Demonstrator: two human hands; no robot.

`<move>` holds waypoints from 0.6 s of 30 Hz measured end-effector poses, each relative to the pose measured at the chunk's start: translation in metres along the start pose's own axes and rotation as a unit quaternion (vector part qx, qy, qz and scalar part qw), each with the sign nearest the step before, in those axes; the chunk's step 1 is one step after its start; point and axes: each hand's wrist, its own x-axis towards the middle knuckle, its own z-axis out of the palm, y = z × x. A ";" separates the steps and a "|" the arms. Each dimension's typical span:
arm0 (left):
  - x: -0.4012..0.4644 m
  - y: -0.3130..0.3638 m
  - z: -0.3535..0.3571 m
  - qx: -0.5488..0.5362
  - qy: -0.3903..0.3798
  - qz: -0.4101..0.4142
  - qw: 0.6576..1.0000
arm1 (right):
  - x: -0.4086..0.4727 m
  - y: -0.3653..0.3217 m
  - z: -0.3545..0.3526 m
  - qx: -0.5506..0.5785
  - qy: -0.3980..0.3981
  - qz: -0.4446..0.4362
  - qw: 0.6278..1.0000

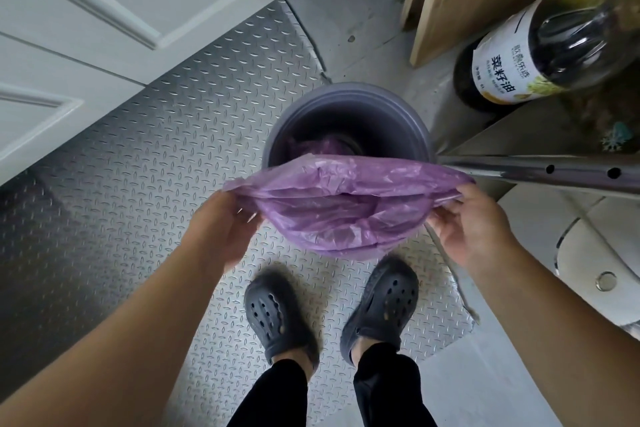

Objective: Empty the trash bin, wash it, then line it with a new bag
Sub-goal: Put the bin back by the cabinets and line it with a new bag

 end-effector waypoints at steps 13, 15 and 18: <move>-0.041 0.029 0.044 0.684 0.061 0.335 0.645 | -0.033 -0.007 0.017 -0.511 0.021 -0.316 0.799; -0.034 0.030 0.050 0.694 0.080 0.297 0.651 | -0.032 -0.014 0.024 -0.514 0.056 -0.297 0.802; -0.026 0.030 0.048 0.654 0.099 0.258 0.704 | -0.037 -0.016 0.027 -0.574 0.065 -0.397 0.713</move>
